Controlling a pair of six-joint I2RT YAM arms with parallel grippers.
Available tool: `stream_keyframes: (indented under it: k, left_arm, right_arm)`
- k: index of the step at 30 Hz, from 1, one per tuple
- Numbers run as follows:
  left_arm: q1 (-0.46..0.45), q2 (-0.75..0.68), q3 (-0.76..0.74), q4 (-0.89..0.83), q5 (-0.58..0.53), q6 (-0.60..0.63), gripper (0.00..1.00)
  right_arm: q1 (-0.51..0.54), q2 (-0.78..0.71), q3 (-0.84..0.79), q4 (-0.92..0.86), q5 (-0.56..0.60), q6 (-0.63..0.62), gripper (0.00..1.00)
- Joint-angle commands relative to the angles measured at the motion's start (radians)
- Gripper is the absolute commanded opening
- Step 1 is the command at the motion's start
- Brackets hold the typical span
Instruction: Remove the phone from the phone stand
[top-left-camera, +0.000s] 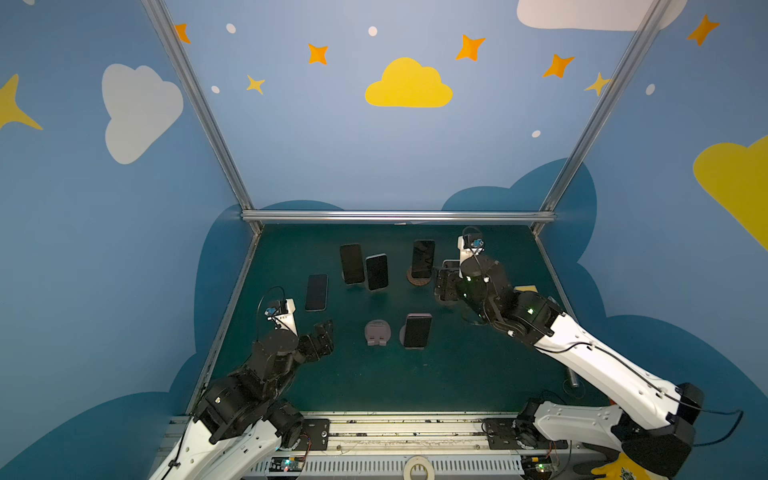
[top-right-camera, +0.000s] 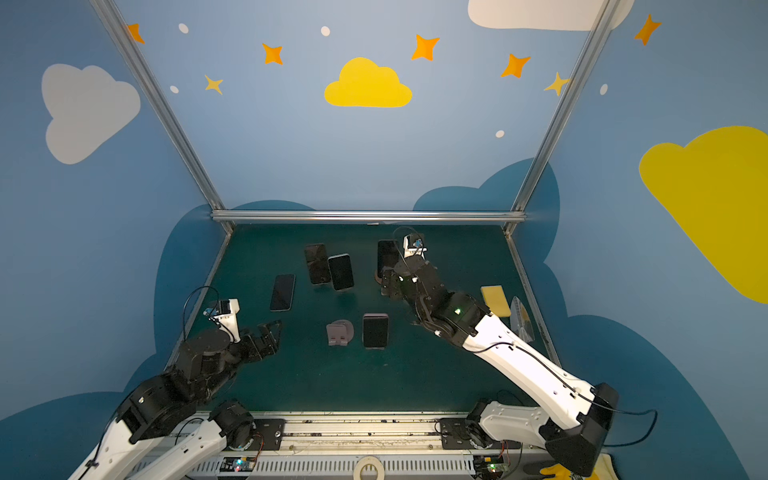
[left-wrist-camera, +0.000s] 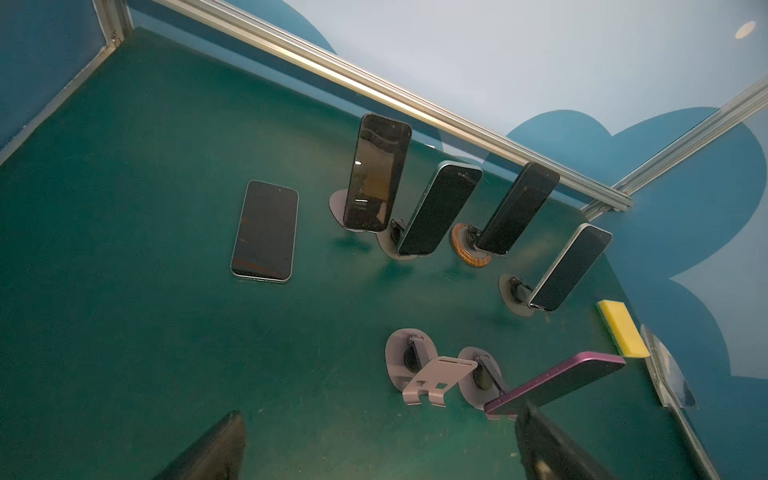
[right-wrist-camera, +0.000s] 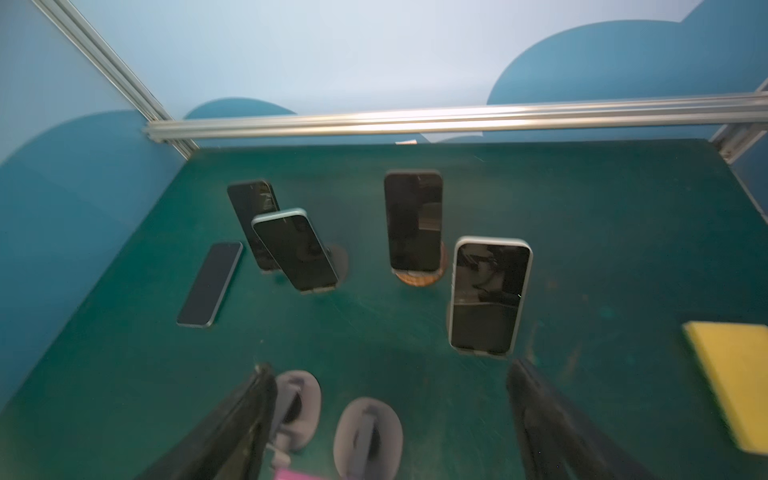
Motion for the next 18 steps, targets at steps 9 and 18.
stream_keyframes:
  k: [9, 18]
  left_arm:
    - [-0.025, -0.055, -0.009, -0.053, -0.062, -0.013, 1.00]
    - [-0.074, -0.116, -0.024, 0.000, -0.037, -0.010, 0.99]
  right_arm:
    - [-0.018, 0.004, 0.057, 0.042, -0.053, 0.006, 0.87]
    - [-0.026, -0.063, 0.010, -0.038, 0.008, -0.065, 0.87]
